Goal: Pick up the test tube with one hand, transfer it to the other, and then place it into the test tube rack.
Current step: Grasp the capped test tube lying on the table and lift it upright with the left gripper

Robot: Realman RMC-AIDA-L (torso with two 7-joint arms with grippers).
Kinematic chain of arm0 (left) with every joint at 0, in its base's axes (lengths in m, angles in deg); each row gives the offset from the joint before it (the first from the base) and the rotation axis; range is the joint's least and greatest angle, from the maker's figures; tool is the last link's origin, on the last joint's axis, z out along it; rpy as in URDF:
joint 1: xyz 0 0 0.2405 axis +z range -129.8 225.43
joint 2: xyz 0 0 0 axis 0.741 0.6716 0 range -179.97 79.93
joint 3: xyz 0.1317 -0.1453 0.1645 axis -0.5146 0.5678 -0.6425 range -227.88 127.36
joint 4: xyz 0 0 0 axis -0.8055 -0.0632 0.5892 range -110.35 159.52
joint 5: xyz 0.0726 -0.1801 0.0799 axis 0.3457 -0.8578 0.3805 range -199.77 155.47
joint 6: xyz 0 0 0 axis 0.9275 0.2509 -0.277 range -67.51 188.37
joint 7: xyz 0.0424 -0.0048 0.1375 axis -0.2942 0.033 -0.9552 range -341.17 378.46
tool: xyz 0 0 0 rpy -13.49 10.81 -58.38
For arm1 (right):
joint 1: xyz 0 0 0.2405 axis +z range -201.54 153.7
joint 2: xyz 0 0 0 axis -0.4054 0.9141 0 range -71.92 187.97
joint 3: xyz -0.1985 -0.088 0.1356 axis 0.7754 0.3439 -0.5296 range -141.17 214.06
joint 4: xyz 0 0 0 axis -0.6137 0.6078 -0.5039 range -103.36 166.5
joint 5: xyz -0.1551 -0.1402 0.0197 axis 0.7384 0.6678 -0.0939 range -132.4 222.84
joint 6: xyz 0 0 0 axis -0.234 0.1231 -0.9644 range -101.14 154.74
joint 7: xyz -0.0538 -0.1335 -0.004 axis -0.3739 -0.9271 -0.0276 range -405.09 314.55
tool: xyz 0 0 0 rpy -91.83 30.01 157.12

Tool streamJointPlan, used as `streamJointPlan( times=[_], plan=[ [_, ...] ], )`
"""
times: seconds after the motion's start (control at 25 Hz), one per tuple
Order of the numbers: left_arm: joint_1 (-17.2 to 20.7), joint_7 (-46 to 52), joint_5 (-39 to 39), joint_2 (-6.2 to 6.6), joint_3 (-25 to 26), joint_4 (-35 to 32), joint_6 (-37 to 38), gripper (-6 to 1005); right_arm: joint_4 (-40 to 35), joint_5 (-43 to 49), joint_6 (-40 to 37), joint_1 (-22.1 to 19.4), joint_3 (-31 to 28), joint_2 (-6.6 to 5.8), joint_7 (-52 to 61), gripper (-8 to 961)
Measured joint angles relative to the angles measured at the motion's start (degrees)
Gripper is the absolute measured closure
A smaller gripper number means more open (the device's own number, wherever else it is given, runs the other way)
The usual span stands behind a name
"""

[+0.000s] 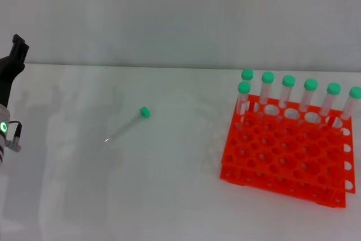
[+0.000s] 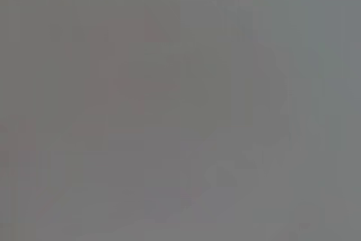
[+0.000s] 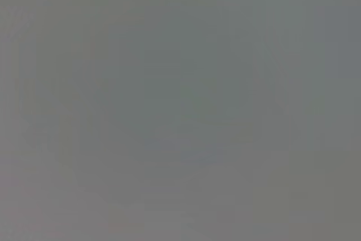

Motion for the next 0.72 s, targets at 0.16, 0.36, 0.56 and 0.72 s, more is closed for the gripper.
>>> streamJointPlan(
  times=[0.16,0.36,0.56,0.72],
  plan=[
    [-0.5,0.4,0.0,-0.06,3.2,-0.8,-1.1,154,0.1,0.0,0.8,0.3,-0.1,-1.05,0.0,113],
    [-0.4,0.9,0.1,-0.01,7.9,-1.6,-2.3,153,0.1,-0.1,1.0,-0.1,-0.9,-1.53,-0.2,113],
    [-0.5,1.0,0.2,0.11,10.8,-1.6,-5.1,153,0.1,-0.1,1.0,0.6,-2.4,-2.08,-3.6,112],
    [-0.6,1.1,0.2,0.19,14.5,-1.6,-6.8,153,0.1,-0.1,1.1,1.2,-2.5,-2.51,-4.7,112]
  ],
)
